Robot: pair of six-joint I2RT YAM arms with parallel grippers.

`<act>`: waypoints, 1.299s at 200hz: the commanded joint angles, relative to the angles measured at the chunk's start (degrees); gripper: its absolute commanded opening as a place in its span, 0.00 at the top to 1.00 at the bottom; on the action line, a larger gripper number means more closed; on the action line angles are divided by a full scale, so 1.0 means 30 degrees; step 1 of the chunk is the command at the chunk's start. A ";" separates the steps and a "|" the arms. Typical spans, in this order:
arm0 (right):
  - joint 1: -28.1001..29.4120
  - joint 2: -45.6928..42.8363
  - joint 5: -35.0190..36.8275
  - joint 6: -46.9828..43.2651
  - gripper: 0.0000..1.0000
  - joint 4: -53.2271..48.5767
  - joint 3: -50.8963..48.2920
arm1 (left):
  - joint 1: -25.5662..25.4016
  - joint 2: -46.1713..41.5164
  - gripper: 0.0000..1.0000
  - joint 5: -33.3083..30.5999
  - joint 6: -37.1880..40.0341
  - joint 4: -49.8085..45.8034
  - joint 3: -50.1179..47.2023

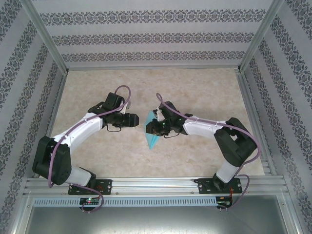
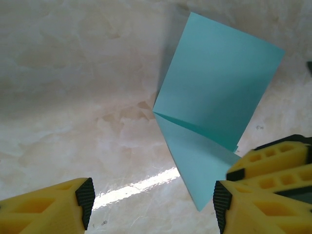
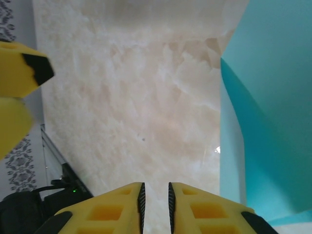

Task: Fold a paper plane with a square sheet of paper (pick it up from the middle)
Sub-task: Fold the wing for the fifth time at the center of the table.

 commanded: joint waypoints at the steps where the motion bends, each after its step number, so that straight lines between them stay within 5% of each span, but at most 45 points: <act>1: 0.0140 0.1107 0.1466 -0.1237 0.80 -0.1575 0.0952 | 0.0354 -0.0379 0.32 0.0815 -0.0202 0.0810 -0.0292; 83: -0.0496 0.1355 0.2448 -0.2023 0.85 -0.2517 -0.0151 | 0.0384 0.0917 0.32 0.1380 0.0261 0.0660 0.0019; 130: -0.1042 0.1677 0.1170 -0.1387 0.86 0.0165 -0.1636 | 0.0354 0.1453 0.32 0.2121 -0.0193 0.1240 -0.0060; 192: -0.1998 0.2056 -0.0930 0.1019 0.89 0.6072 -0.4651 | -0.0345 0.2440 0.34 0.3198 -0.2813 0.4623 -0.1138; 260: -0.2526 0.2087 -0.1533 0.0824 0.91 0.6795 -0.5480 | -0.1788 0.4145 0.35 0.2887 -0.6126 0.8622 -0.2024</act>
